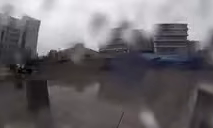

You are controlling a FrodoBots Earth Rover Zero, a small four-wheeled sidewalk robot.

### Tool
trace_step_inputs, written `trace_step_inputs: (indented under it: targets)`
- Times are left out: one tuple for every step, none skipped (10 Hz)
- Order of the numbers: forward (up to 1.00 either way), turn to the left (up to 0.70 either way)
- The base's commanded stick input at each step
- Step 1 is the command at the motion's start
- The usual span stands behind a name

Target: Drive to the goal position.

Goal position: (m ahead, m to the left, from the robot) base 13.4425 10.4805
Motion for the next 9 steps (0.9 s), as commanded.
trace_step_inputs:
  targets:
    - [1.0, 0.0]
    - [1.0, 0.0]
    - [1.0, 0.0]
    - [1.0, 0.0]
    - [1.0, 0.0]
    - [1.0, 0.0]
    - [1.0, 0.01]
    - [1.0, 0.02]
    - [1.0, 0.03]
